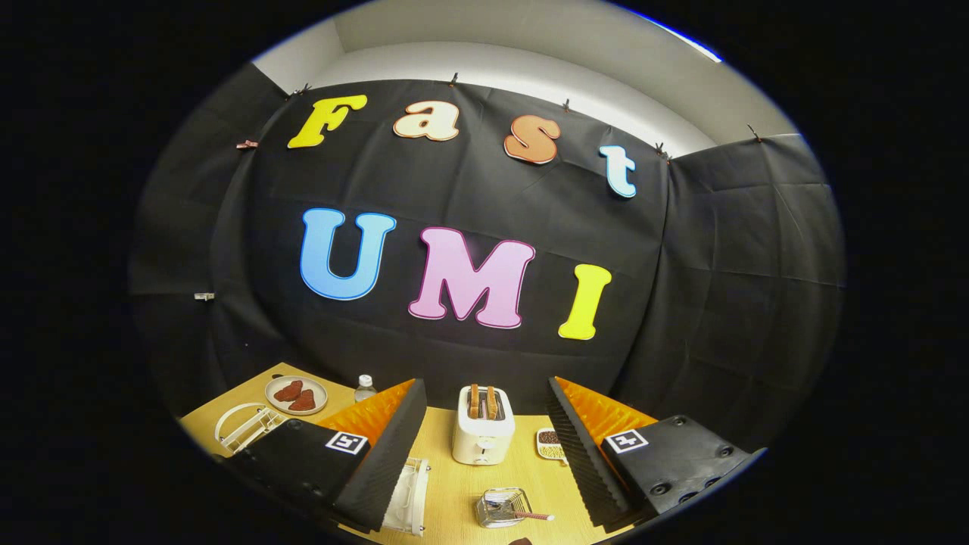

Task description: Take the plate from the dish rack, then take the spoon from the basket and place it into the plate.

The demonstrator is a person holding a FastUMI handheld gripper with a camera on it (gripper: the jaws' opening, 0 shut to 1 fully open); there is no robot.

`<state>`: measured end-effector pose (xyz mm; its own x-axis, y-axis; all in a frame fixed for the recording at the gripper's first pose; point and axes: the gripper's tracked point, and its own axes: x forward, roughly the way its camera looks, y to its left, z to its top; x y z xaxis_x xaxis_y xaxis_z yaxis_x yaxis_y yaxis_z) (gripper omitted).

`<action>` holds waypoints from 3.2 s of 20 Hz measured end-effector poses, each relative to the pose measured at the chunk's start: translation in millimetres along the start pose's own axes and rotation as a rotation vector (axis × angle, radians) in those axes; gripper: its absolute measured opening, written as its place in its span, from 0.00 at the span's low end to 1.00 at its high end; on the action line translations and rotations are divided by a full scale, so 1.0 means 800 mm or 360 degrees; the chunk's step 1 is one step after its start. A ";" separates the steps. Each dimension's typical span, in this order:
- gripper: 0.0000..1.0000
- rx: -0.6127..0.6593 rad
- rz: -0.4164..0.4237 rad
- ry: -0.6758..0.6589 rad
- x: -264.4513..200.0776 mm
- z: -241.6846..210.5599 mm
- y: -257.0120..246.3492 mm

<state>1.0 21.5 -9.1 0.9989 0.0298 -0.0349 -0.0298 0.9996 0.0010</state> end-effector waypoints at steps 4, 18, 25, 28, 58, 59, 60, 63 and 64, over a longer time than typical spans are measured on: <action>0.97 0.0000 0.0014 0.0012 0.001 -0.003 0.006; 0.97 0.0072 0.0440 0.0680 0.038 -0.127 0.157; 0.93 0.0057 0.0433 0.1155 0.050 -0.259 0.221; 0.84 0.0032 0.0400 0.1252 0.063 -0.293 0.237; 0.29 0.0337 0.0281 0.1037 0.065 -0.181 0.134; 0.29 0.0388 0.0309 0.1047 0.053 -0.182 0.121; 0.29 0.0431 0.0322 0.1065 0.040 -0.185 0.106; 0.29 0.0570 0.0330 0.1149 -0.007 -0.211 0.052; 0.29 0.0630 0.0325 0.1182 -0.022 -0.222 0.034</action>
<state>-23.4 48.1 -185.9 0.6898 0.3392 -0.6396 -0.0542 0.9051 0.4216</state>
